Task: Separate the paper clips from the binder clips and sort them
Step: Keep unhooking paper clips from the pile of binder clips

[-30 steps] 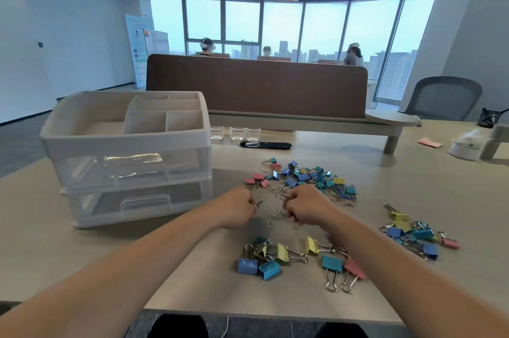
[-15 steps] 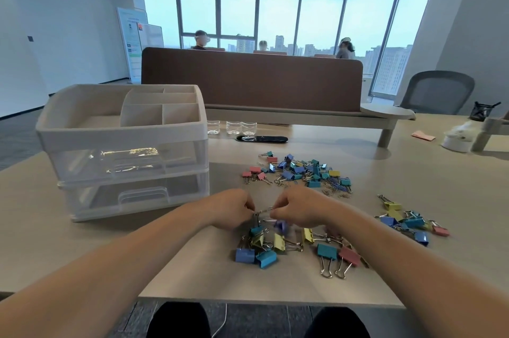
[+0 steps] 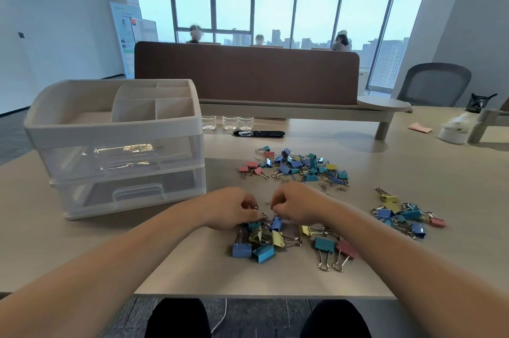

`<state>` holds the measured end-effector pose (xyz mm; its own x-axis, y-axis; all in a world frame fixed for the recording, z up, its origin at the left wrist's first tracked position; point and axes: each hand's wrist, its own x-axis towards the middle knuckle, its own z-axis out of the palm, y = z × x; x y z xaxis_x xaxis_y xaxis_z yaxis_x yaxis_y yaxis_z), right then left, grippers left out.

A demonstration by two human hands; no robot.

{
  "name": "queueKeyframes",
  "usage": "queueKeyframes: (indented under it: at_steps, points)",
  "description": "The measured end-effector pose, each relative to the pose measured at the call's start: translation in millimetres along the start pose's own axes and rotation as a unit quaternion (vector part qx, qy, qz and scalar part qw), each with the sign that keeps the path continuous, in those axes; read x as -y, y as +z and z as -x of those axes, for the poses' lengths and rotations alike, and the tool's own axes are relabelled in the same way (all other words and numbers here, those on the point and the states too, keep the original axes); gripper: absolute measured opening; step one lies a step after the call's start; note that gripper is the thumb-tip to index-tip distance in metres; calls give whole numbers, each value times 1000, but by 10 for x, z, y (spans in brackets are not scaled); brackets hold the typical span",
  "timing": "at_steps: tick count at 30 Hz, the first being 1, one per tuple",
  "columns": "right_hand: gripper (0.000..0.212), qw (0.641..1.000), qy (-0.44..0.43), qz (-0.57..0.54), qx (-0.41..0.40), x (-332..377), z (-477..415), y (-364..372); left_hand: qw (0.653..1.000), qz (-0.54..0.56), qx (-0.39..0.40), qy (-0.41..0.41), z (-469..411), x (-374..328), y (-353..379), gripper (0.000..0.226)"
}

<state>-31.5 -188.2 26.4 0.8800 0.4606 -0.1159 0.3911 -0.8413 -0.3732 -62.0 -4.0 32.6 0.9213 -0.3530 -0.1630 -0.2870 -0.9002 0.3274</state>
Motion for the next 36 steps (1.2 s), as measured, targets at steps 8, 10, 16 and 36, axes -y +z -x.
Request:
queueKeyframes:
  at_steps: [8, 10, 16, 36]
  points:
    - [18, 999, -11, -2, -33, -42, -102, -4, 998, -7, -61, -9, -137, 125, 36, 3]
    - [17, 999, -11, -2, -40, -57, -157, 4, 998, 1, -70, -7, -190, 160, 44, 5]
    - [17, 997, -10, -16, -76, -72, -324, -39, 994, -2, -105, -11, -366, 244, -29, 5]
    - [14, 991, 23, 94, -96, -306, -1503, -62, 989, -84, -106, -52, -1622, 612, -151, 53]
